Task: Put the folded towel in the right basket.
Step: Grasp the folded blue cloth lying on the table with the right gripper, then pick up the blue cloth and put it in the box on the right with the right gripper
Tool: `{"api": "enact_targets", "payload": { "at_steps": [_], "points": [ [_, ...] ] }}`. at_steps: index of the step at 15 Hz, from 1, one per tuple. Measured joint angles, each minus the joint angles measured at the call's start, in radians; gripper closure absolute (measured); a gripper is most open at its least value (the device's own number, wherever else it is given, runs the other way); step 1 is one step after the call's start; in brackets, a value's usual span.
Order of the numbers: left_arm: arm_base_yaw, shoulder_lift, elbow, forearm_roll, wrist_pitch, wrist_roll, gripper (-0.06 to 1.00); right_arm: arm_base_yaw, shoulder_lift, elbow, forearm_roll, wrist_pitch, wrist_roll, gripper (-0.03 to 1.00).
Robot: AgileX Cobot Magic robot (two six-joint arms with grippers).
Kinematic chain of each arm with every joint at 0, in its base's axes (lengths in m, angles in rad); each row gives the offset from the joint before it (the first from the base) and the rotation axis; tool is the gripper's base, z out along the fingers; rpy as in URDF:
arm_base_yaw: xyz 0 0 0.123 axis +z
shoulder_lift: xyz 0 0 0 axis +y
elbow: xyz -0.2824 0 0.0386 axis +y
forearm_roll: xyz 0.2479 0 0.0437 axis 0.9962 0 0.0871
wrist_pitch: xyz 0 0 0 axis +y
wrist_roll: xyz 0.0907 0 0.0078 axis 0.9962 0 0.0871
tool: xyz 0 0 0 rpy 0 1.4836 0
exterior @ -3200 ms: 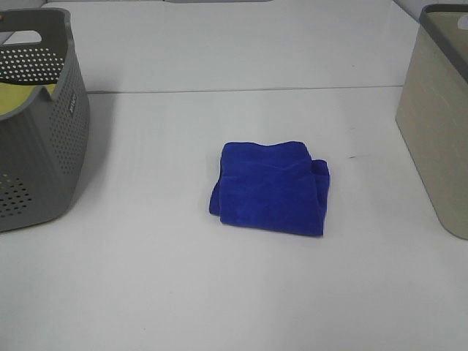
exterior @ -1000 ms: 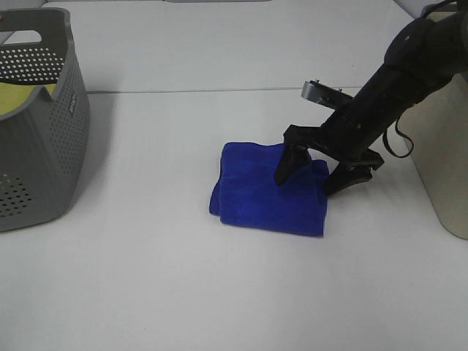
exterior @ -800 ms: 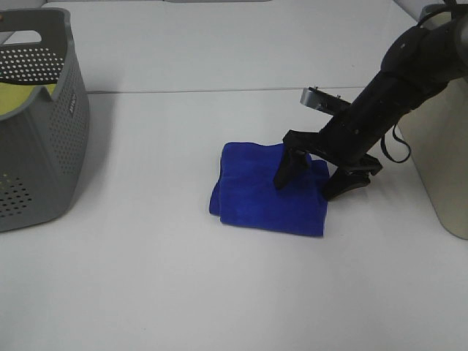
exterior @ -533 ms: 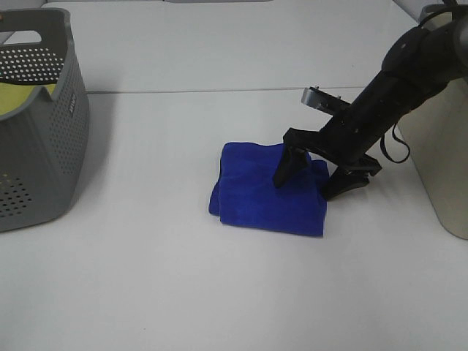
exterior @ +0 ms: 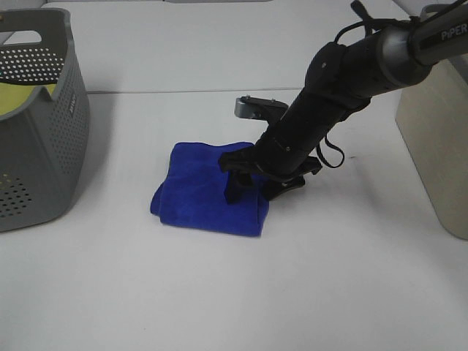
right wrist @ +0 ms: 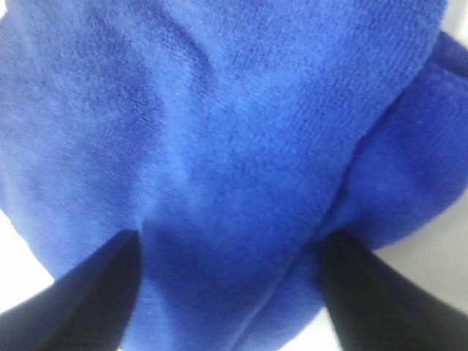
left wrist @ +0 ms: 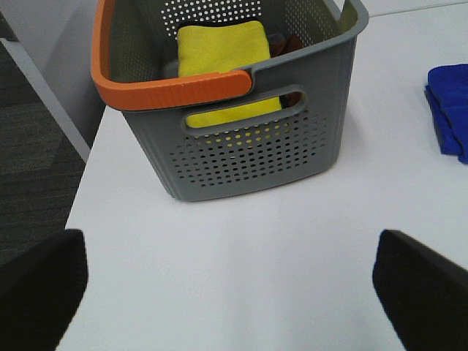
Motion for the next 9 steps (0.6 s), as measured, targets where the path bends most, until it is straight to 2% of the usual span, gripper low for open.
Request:
{"api": "enact_targets", "payload": {
  "at_steps": [2, 3, 4, 5, 6, 7, 9],
  "points": [
    [0.000, 0.000, 0.000, 0.000, 0.000, 0.000, -0.04, 0.017, 0.004, 0.000, -0.065, -0.022, 0.057, 0.51],
    [0.000, 0.000, 0.000, 0.000, 0.000, 0.000, -0.04, 0.017, 0.004, 0.000, -0.065, -0.022, 0.057, 0.51],
    [0.000, 0.000, 0.000, 0.000, 0.000, 0.000, -0.04, 0.017, 0.007, 0.000, -0.090, -0.025, 0.082, 0.61],
    [0.000, 0.000, 0.000, 0.000, 0.000, 0.000, -0.04, 0.017, 0.007, 0.000, -0.114, -0.023, 0.102, 0.78],
    [0.000, 0.000, 0.000, 0.000, 0.000, 0.000, -0.04, 0.017, 0.007, 0.000, -0.114, -0.023, 0.102, 0.78],
    [0.000, 0.000, 0.000, 0.000, 0.000, 0.000, -0.04, 0.020, 0.007, 0.000, -0.123, -0.020, 0.104, 0.85],
    [0.000, 0.000, 0.000, 0.000, 0.000, 0.000, -0.04, 0.020, 0.005, -0.009, -0.129, -0.007, 0.104, 0.85]
  ]
}}
